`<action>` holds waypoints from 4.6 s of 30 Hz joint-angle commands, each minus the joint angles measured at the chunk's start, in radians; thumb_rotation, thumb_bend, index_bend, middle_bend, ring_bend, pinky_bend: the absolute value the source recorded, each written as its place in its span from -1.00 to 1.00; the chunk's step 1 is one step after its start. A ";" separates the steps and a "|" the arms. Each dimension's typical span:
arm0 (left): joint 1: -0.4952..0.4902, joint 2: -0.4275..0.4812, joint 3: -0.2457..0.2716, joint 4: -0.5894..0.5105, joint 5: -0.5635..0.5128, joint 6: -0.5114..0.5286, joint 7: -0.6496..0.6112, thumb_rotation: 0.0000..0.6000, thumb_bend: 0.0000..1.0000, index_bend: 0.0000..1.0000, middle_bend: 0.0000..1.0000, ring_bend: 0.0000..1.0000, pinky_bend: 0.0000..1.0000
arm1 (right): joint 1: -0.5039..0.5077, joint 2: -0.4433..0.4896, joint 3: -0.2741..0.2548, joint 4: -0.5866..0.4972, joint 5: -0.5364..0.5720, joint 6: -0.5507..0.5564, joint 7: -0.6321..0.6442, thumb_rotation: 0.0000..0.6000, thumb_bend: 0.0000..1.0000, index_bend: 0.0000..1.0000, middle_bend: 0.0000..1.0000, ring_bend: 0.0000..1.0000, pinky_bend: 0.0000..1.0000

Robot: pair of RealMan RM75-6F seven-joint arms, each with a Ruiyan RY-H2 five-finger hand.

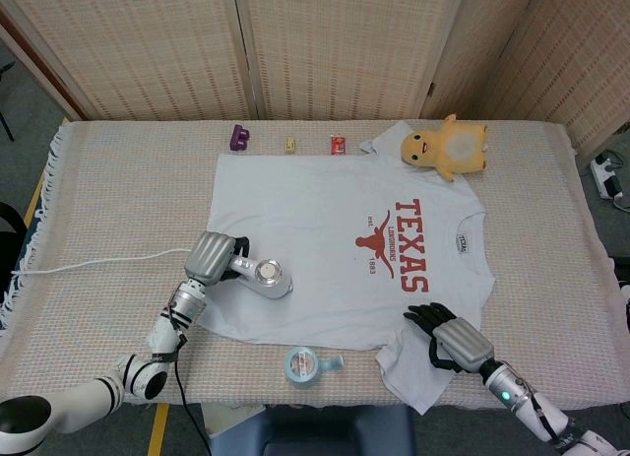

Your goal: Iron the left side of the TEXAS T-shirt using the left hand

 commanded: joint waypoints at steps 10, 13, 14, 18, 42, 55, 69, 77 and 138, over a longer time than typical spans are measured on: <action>0.054 -0.023 0.048 0.197 -0.014 0.001 -0.043 1.00 -0.10 0.99 1.00 0.76 0.52 | 0.005 -0.009 -0.011 0.016 0.012 0.005 0.008 0.04 0.96 -1.00 -0.97 -1.00 -1.00; 0.083 -0.002 0.060 0.219 -0.018 0.006 -0.066 1.00 -0.10 0.99 1.00 0.76 0.52 | 0.006 -0.010 -0.013 0.018 0.015 0.007 0.009 0.04 0.97 -1.00 -0.97 -1.00 -1.00; 0.092 0.005 0.064 0.225 -0.018 0.009 -0.071 1.00 -0.10 0.99 1.00 0.76 0.52 | 0.007 -0.010 -0.013 0.018 0.015 0.009 0.009 0.05 0.97 -1.00 -0.97 -1.00 -1.00; 0.132 0.041 0.072 0.233 -0.021 0.033 -0.100 1.00 -0.10 0.99 1.00 0.77 0.52 | 0.009 -0.008 -0.013 0.018 0.017 0.014 0.010 0.04 0.97 -1.00 -0.97 -1.00 -1.00; -0.055 -0.034 -0.078 0.030 -0.081 -0.028 0.035 1.00 -0.10 0.98 1.00 0.76 0.52 | 0.005 -0.001 -0.023 0.006 0.032 0.030 -0.007 0.04 0.98 -1.00 -0.97 -1.00 -1.00; -0.199 -0.261 -0.165 0.508 -0.190 -0.152 0.040 1.00 -0.10 0.98 1.00 0.75 0.52 | -0.010 0.004 -0.024 -0.010 0.051 0.037 -0.030 0.05 0.98 -1.00 -0.97 -1.00 -1.00; -0.188 -0.291 -0.256 0.749 -0.317 -0.210 0.092 1.00 -0.10 0.98 1.00 0.75 0.55 | -0.012 0.015 -0.017 -0.029 0.060 0.039 -0.049 0.04 0.99 -1.00 -0.97 -1.00 -1.00; -0.109 -0.202 -0.235 0.687 -0.293 -0.158 -0.031 1.00 -0.10 0.97 1.00 0.75 0.56 | -0.015 0.024 -0.020 -0.035 0.051 0.050 -0.048 0.06 0.99 -1.00 -0.97 -1.00 -1.00; 0.123 0.152 -0.006 -0.155 0.012 0.154 0.064 1.00 -0.11 0.95 1.00 0.73 0.56 | -0.001 -0.013 -0.020 -0.018 0.044 0.035 -0.042 0.05 0.99 -1.00 -0.97 -1.00 -1.00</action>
